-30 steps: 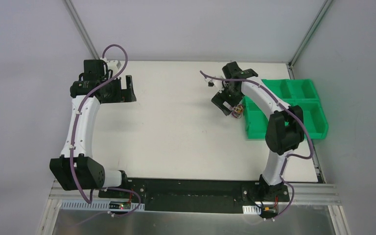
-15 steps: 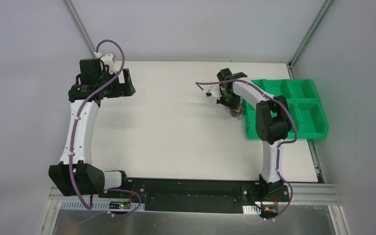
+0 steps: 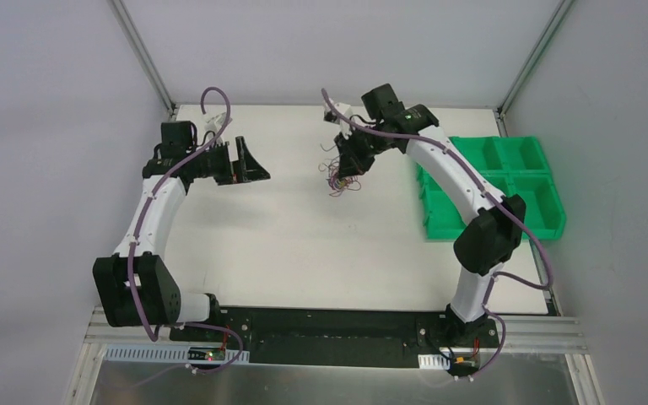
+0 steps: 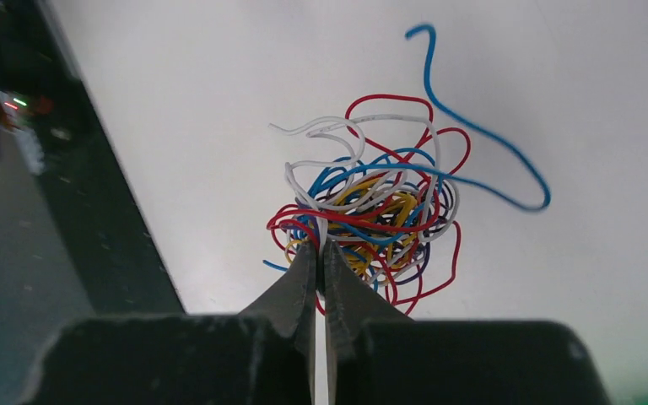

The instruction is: Untangle the cables

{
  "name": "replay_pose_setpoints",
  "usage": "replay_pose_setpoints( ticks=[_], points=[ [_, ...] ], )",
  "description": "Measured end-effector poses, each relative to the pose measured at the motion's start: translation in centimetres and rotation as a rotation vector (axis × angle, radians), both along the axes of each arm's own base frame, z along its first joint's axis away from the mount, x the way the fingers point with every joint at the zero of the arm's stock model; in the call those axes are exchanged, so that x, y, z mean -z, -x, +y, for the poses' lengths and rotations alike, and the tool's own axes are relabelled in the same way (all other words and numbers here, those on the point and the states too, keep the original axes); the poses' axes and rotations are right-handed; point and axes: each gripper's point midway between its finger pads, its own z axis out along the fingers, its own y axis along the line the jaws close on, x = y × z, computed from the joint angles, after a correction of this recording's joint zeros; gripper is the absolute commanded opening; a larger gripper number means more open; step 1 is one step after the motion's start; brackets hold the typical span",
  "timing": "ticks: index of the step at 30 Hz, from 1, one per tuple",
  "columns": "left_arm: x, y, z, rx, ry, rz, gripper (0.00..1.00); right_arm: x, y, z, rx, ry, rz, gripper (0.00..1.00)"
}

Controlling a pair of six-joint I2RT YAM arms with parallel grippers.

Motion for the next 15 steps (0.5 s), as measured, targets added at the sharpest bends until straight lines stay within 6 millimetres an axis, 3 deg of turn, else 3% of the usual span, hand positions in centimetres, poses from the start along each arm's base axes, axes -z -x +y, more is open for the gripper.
replay_pose_setpoints(
  ticks=[2,5,8,15],
  points=[
    [0.5,0.5,-1.3,0.039,0.079,0.011,1.00,-3.9,1.1,1.8,0.002,-0.135,0.013,0.00],
    [0.0,0.9,-3.0,0.096,0.144,-0.046,1.00,-7.4,2.0,3.4,0.013,-0.267,0.055,0.00],
    [-1.7,1.7,-4.9,0.174,0.168,-0.148,1.00,-8.9,2.5,4.6,0.029,-0.343,0.114,0.00],
    [-4.7,3.6,-9.6,0.358,0.172,-0.365,0.88,-11.3,3.5,6.6,0.064,-0.459,0.249,0.00]
  ],
)
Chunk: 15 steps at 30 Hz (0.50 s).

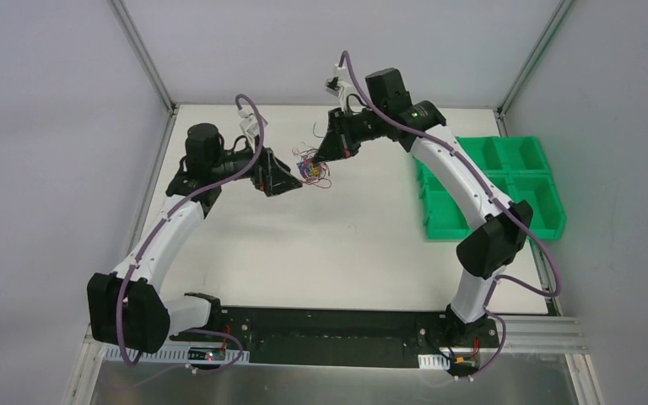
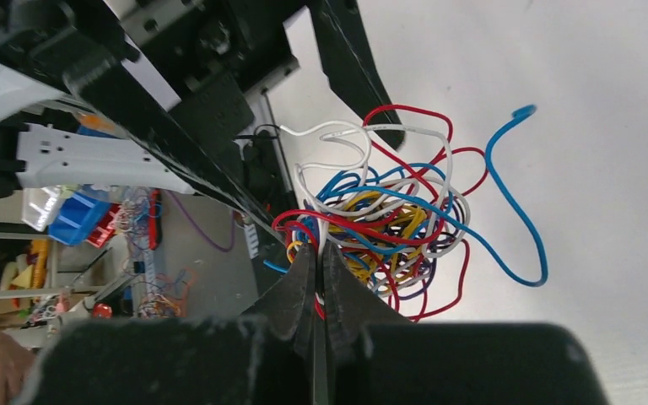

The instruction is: Untangle the cables

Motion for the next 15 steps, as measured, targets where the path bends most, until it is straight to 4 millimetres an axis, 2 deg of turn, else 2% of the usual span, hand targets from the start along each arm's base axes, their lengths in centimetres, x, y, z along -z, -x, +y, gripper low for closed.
replay_pose_setpoints(
  ticks=[1,3,8,10,11,12,15],
  points=[
    [-0.2,0.1,-0.5,0.015,-0.004,-0.026,0.87,-0.5,0.2,0.3,0.001,-0.018,0.020,0.00],
    [-0.3,0.3,-1.4,0.040,-0.012,-0.072,0.79,-1.3,0.6,0.9,-0.002,-0.045,0.049,0.00],
    [-0.6,0.5,-3.2,0.098,-0.023,-0.128,0.42,-2.5,1.2,1.7,-0.005,-0.081,0.101,0.00],
    [-0.7,0.6,-3.4,0.108,-0.023,-0.140,0.20,-2.7,1.1,1.6,0.010,-0.086,0.122,0.00],
    [-0.8,0.6,-3.4,0.109,-0.025,-0.151,0.04,-2.8,0.9,1.5,0.021,-0.089,0.135,0.00],
    [-0.9,0.7,-3.4,0.108,-0.027,-0.156,0.00,-2.8,0.6,1.3,0.034,-0.091,0.148,0.00],
    [-1.3,1.0,-2.9,0.087,-0.046,-0.186,0.00,-2.7,-0.4,0.4,0.075,-0.090,0.170,0.00]
  ],
)
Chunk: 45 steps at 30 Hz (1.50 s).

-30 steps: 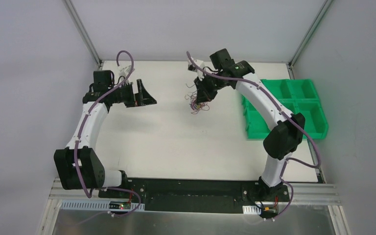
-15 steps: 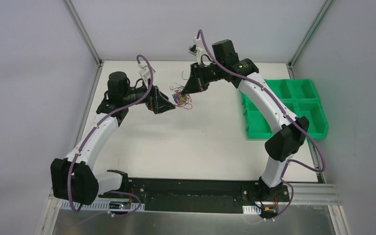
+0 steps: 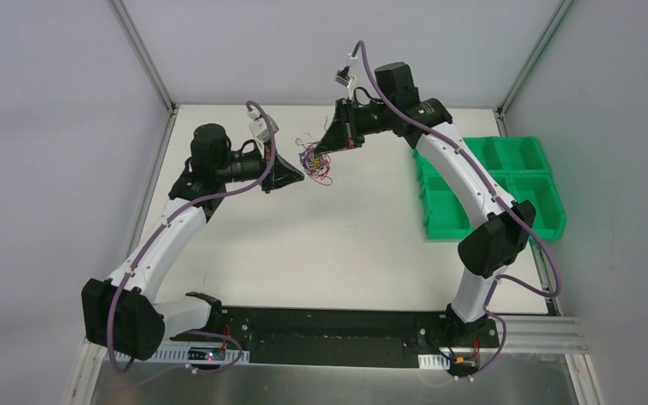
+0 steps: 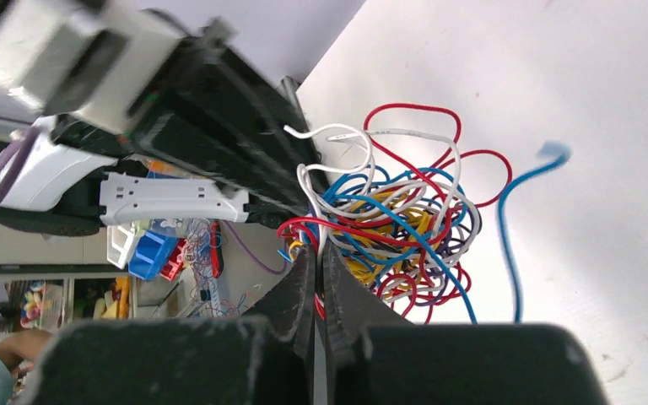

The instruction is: Untangle the cables

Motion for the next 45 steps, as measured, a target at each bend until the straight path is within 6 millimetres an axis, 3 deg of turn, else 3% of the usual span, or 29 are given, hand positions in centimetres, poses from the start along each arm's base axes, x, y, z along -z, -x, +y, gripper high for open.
replay_pose_setpoints(
  ticks=[6,7,9,10,14,19,22,24,26,27,34,37,41,44,45],
  points=[
    [-2.6,0.7,2.6,-0.089,0.002,-0.083,0.00,2.5,-2.2,-2.9,0.101,0.061,0.052,0.00],
    [-2.8,0.5,3.2,-0.107,0.003,-0.091,0.11,3.0,-2.4,-3.5,0.117,0.073,0.064,0.00],
    [-3.0,0.2,4.2,-0.139,-0.003,-0.103,0.72,3.4,-2.5,-4.4,0.138,0.085,0.084,0.00],
    [-2.9,0.1,4.3,-0.141,-0.009,-0.111,0.84,3.5,-2.6,-4.8,0.146,0.087,0.088,0.00],
    [-1.9,0.6,3.2,-0.080,-0.050,-0.148,0.87,2.8,-1.7,-4.5,0.119,0.071,0.086,0.00],
    [-1.0,1.8,0.6,0.047,-0.108,-0.273,0.83,2.2,1.0,-2.7,0.022,0.044,0.101,0.00],
    [-0.7,2.3,-1.2,0.111,-0.136,-0.337,0.70,2.0,2.5,-1.8,-0.028,0.037,0.118,0.00],
    [-0.5,2.7,-2.2,0.144,-0.144,-0.362,0.51,1.8,3.3,-1.3,-0.050,0.030,0.137,0.00],
    [-0.3,3.0,-2.9,0.164,-0.155,-0.379,0.13,1.5,3.7,-1.1,-0.061,0.024,0.152,0.00],
    [-0.2,3.2,-3.1,0.170,-0.158,-0.378,0.00,1.5,3.8,-1.1,-0.063,0.022,0.157,0.00],
    [-0.4,2.3,-2.3,0.094,-0.196,-0.403,0.00,2.0,2.7,-2.7,-0.023,0.042,0.157,0.00],
    [-0.4,1.6,-0.9,0.041,-0.199,-0.365,0.00,2.2,1.9,-3.9,0.020,0.071,0.103,0.00],
    [0.9,-0.1,4.1,-0.125,-0.228,-0.224,0.00,2.4,-2.7,-8.9,0.214,0.138,-0.013,0.00],
    [1.9,-0.7,6.2,-0.202,-0.224,-0.116,0.00,2.4,-5.3,-12.4,0.335,0.186,-0.077,0.00],
    [2.2,-0.6,6.6,-0.214,-0.216,-0.076,0.00,2.3,-5.6,-13.0,0.354,0.194,-0.091,0.07]
  ],
)
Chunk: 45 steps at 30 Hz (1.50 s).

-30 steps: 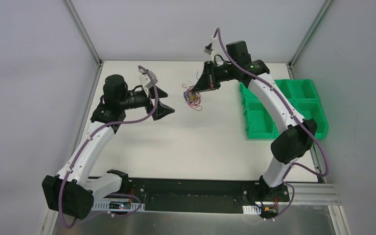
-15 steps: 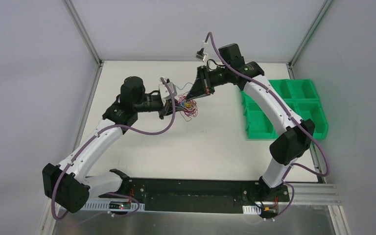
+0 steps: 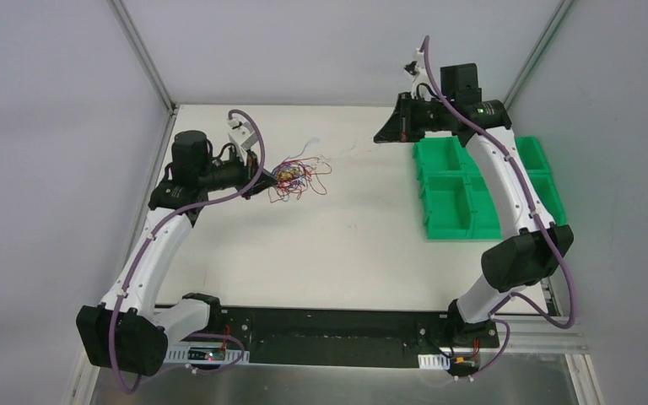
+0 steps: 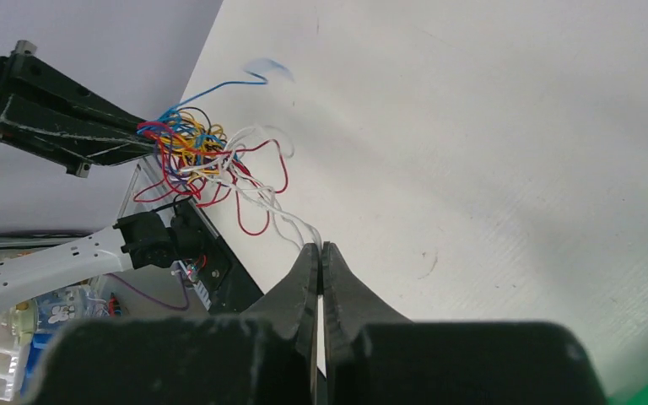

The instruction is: Untangle the cables

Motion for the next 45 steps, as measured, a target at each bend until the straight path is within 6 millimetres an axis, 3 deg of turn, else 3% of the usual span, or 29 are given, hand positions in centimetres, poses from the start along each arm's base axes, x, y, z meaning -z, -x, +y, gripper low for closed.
replay_pose_setpoints(
  ticks=[2,3,6,7,12,17,19,21,24,26,27,36,38,40,43,45],
  points=[
    [0.3,0.3,0.0,-0.006,0.042,0.074,0.00,-0.3,0.1,-0.2,0.003,0.005,-0.016,0.15],
    [0.2,0.4,-0.3,-0.002,0.069,0.114,0.00,-0.4,0.4,0.0,-0.005,0.006,-0.026,0.27],
    [-0.1,0.6,-1.2,-0.008,0.160,0.228,0.00,-0.5,1.7,1.0,-0.040,0.005,-0.038,0.82],
    [-0.5,0.5,-1.5,-0.015,0.197,0.262,0.00,-0.4,2.3,1.6,-0.065,0.008,-0.051,0.96],
    [-3.1,-0.5,-2.6,-0.034,0.360,0.339,0.00,0.4,5.3,5.4,-0.168,-0.003,-0.064,0.99],
    [-5.6,-1.5,-3.4,-0.025,0.490,0.378,0.00,0.5,6.8,9.8,-0.227,-0.046,-0.108,0.99],
    [-6.3,-1.7,-3.7,-0.019,0.520,0.391,0.00,0.1,6.7,11.3,-0.227,-0.067,-0.144,0.97],
    [-6.7,-1.7,-4.1,-0.008,0.537,0.400,0.00,-0.4,6.1,12.7,-0.217,-0.087,-0.187,0.85],
    [-7.5,-1.4,-4.7,0.011,0.556,0.406,0.00,-0.6,4.7,14.0,-0.169,-0.097,-0.249,0.36],
    [-8.1,-1.3,-4.9,0.024,0.561,0.398,0.00,-0.3,3.7,14.4,-0.124,-0.099,-0.267,0.08],
    [-8.2,-1.2,-4.9,0.026,0.562,0.397,0.00,-0.2,3.3,14.5,-0.106,-0.094,-0.282,0.00],
    [-9.6,-0.8,-4.1,0.034,0.512,0.389,0.00,1.0,0.9,13.6,-0.053,-0.018,-0.422,0.00],
    [-10.9,-0.3,-3.4,0.048,0.507,0.366,0.00,3.6,-1.2,10.7,0.017,0.075,-0.423,0.00],
    [-13.0,0.2,-2.5,0.061,0.507,0.302,0.00,7.3,-3.7,6.5,0.101,0.191,-0.387,0.00],
    [-15.5,1.0,-1.3,0.062,0.503,0.214,0.00,11.7,-5.3,1.5,0.174,0.322,-0.319,0.00],
    [-16.2,1.2,-0.5,0.039,0.502,0.183,0.00,13.1,-5.3,-0.1,0.177,0.357,-0.292,0.00]
  ],
)
